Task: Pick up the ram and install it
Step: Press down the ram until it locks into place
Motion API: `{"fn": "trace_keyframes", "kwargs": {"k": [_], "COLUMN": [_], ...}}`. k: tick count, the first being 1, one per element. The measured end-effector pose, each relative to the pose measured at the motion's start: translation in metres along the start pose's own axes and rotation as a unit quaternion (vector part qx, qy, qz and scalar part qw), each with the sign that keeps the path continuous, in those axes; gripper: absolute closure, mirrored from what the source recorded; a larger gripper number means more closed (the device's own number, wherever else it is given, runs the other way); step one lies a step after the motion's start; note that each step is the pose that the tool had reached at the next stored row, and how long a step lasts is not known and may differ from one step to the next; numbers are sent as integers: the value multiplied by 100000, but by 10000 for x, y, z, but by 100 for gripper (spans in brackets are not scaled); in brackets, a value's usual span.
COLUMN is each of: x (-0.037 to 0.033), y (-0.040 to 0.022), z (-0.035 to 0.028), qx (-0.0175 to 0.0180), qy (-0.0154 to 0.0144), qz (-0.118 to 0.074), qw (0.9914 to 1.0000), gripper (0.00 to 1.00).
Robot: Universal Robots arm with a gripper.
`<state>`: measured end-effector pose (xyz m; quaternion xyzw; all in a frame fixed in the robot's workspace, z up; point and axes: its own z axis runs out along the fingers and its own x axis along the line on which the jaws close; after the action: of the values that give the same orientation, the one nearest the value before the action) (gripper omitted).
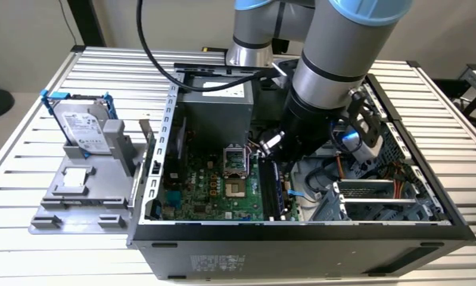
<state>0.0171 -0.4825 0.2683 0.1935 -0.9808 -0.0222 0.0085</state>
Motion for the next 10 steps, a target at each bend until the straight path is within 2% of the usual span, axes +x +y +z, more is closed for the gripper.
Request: {"fn": "trace_keyframes", "kwargs": {"k": [4,7,10], "x": [0,0,0], "y": [0,0,0], "z": [0,0,0], "qx": [59,100,120], "qy": [102,178,220], "qz": [-3609,-6261,-7639], "qw": [99935,99804,99708], "gripper": [100,100,100]}}
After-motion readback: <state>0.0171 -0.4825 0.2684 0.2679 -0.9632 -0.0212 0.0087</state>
